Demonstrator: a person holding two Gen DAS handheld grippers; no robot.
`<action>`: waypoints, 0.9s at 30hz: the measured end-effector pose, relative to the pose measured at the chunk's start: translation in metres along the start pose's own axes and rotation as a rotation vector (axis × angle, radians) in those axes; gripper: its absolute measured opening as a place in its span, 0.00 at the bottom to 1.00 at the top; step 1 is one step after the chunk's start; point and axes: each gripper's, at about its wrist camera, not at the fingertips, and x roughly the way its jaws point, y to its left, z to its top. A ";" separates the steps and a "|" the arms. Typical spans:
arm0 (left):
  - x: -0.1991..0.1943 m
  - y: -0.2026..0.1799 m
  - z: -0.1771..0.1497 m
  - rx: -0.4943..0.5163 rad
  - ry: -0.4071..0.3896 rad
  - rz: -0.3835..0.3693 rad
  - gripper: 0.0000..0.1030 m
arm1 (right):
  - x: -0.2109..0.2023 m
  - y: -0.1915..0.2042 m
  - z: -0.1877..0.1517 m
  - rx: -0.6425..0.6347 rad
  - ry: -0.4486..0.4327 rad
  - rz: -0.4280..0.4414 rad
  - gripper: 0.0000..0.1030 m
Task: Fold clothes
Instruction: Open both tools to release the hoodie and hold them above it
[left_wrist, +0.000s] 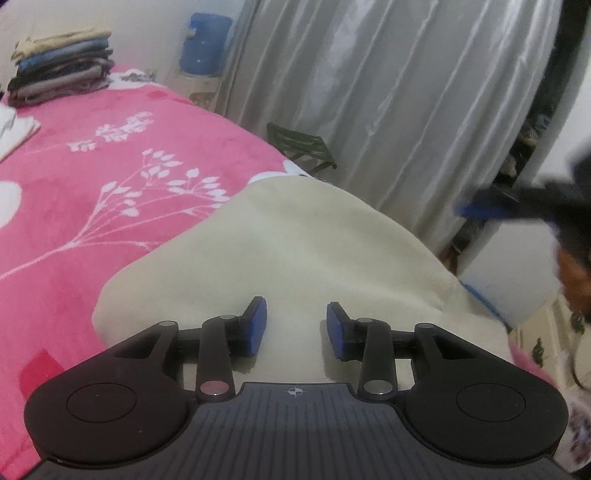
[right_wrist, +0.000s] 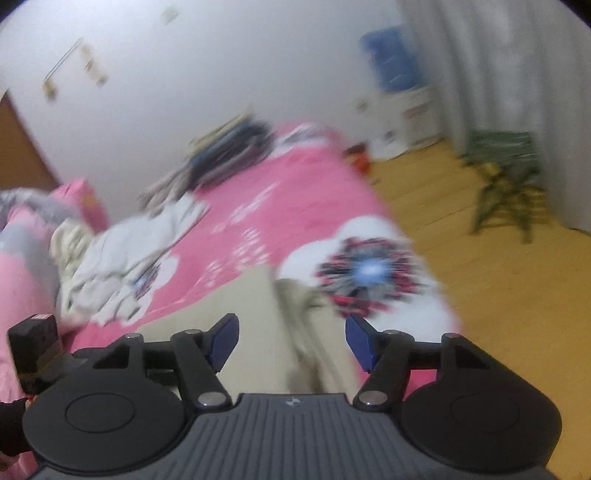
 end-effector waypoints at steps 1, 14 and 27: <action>0.000 -0.001 -0.001 0.014 -0.002 0.004 0.35 | 0.019 0.004 0.006 -0.021 0.011 0.009 0.65; -0.001 -0.003 -0.012 0.067 -0.030 0.013 0.35 | 0.183 -0.010 0.051 -0.011 0.306 0.192 0.71; 0.003 -0.008 -0.013 0.131 -0.045 -0.009 0.36 | 0.158 -0.017 0.049 -0.035 0.195 0.271 0.51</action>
